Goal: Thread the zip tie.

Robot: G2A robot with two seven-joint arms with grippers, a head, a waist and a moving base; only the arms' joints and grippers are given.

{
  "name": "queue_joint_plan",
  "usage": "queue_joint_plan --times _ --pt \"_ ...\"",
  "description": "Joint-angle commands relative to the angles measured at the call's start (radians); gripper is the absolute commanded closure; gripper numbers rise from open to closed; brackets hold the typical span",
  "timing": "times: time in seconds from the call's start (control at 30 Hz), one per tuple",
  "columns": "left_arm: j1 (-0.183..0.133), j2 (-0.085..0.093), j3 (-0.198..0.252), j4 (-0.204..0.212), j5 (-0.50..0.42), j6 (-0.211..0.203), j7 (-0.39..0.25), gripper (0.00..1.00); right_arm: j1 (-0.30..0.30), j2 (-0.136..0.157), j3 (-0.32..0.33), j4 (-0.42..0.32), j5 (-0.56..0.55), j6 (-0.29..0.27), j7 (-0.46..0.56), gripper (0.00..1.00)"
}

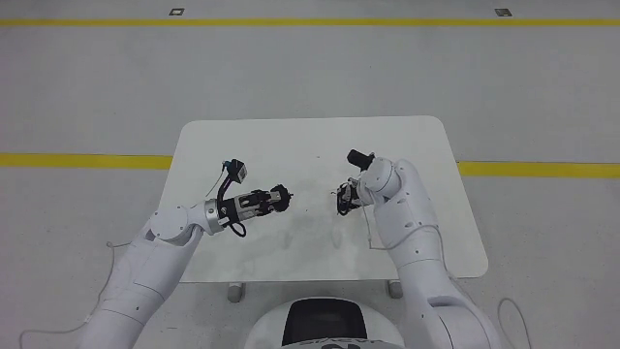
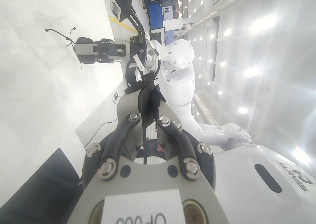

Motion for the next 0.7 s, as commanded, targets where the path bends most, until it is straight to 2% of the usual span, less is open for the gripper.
queue_joint_plan --times 0.0,0.67 --pt "0.0 0.0 0.0 0.0 0.0 0.0 0.0 1.0 -0.007 0.003 -0.003 -0.013 0.01 -0.008 0.01 1.0" --pt "0.0 0.0 0.0 0.0 0.0 0.0 0.0 1.0 -0.03 0.045 -0.012 -0.068 0.108 -0.053 0.068 1.0"
